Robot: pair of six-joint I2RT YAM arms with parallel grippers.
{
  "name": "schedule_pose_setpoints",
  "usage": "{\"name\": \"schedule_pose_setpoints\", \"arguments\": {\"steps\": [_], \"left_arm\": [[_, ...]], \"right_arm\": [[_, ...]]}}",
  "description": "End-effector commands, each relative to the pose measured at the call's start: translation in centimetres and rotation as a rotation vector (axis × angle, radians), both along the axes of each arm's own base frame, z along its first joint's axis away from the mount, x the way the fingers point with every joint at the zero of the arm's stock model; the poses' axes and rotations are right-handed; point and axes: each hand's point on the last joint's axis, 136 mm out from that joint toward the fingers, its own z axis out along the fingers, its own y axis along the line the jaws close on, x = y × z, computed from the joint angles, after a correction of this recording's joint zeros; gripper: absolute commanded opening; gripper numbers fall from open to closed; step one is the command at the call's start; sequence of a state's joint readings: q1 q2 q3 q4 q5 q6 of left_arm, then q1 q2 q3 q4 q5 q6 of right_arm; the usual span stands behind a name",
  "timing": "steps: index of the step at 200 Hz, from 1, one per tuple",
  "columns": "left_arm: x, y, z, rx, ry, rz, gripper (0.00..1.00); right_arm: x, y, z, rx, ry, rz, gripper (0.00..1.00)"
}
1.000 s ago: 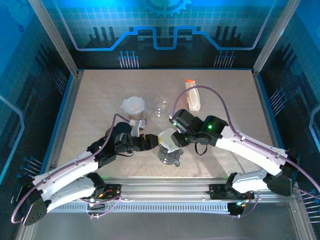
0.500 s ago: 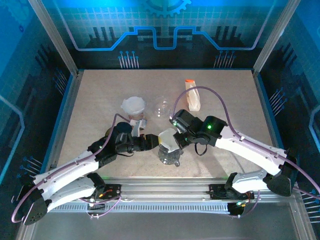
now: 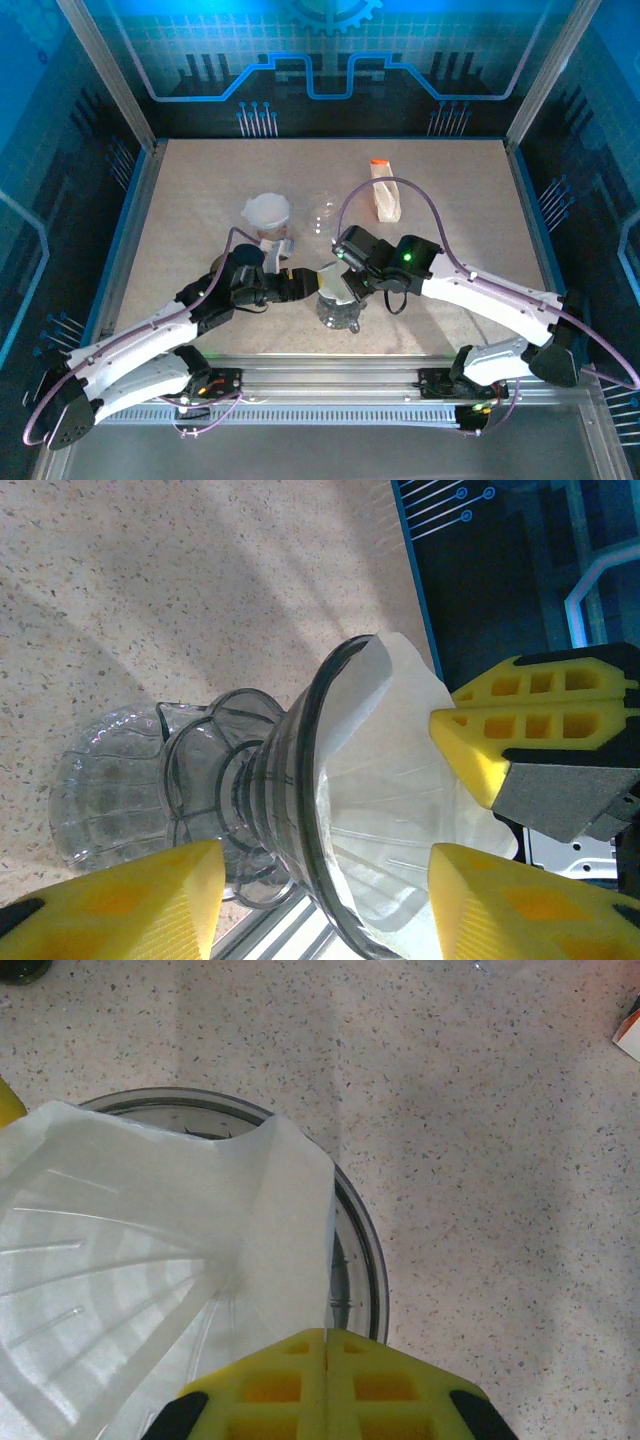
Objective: Place the coffee filter in the dripper
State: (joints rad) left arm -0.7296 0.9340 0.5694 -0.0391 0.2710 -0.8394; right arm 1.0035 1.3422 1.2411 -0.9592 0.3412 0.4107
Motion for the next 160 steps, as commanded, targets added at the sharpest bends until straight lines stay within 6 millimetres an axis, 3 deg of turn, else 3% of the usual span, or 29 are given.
{"name": "schedule_pose_setpoints", "arguments": {"steps": [1,24,61,109,160], "left_arm": [[-0.3,-0.1,0.2,-0.017,0.001,-0.011,0.53],[-0.3,-0.2,-0.1,-0.015,0.011,-0.016,0.46],[-0.4,-0.3,-0.2,-0.016,0.014,-0.025,0.43],[-0.5,-0.3,-0.5,-0.009,0.02,-0.028,0.43],[-0.5,-0.3,-0.5,-0.008,0.019,-0.025,0.45]], "right_arm": [[-0.1,-0.1,-0.2,-0.028,-0.014,0.009,0.06],[-0.1,-0.1,0.0,-0.025,-0.018,0.007,0.11],[-0.1,-0.1,-0.2,-0.027,-0.018,0.005,0.14],[-0.1,-0.6,1.4,0.002,-0.068,-0.007,0.36],[-0.7,-0.4,-0.5,-0.026,-0.034,-0.003,0.59]]}}
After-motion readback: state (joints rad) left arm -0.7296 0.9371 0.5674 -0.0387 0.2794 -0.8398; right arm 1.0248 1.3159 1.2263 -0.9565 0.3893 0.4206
